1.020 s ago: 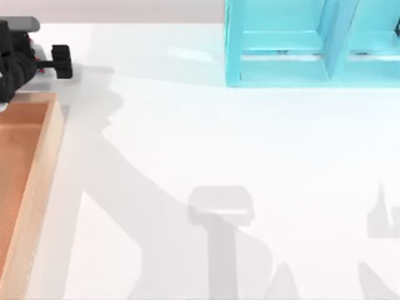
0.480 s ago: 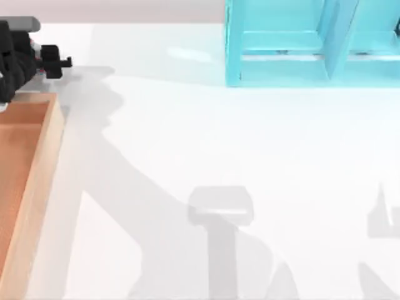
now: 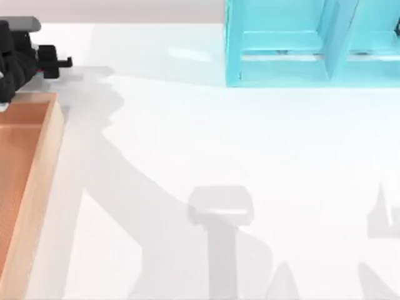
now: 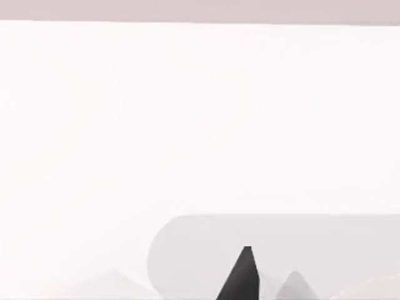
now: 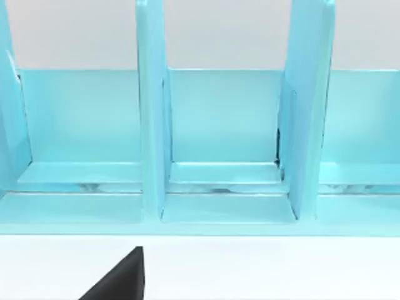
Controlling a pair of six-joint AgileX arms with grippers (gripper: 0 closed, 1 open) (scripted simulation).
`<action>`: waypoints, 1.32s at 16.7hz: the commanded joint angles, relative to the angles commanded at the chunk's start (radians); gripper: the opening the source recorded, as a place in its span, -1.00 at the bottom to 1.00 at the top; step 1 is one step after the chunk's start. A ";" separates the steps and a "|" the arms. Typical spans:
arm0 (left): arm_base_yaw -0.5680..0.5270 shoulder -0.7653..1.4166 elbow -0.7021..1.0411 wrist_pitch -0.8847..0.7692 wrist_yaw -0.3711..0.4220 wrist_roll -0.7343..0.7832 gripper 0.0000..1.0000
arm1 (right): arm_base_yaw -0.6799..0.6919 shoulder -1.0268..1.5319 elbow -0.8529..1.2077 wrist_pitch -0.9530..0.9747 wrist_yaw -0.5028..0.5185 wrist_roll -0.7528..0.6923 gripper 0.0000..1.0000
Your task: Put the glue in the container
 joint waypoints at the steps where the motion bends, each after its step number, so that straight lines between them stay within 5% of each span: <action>1: 0.000 0.000 0.000 0.000 0.000 0.000 -1.00 | 0.000 0.000 0.000 0.000 0.000 0.000 1.00; 22: 0.004 -0.207 0.081 -0.286 -0.003 0.004 -1.00 | 0.000 0.000 0.000 0.000 0.000 0.000 1.00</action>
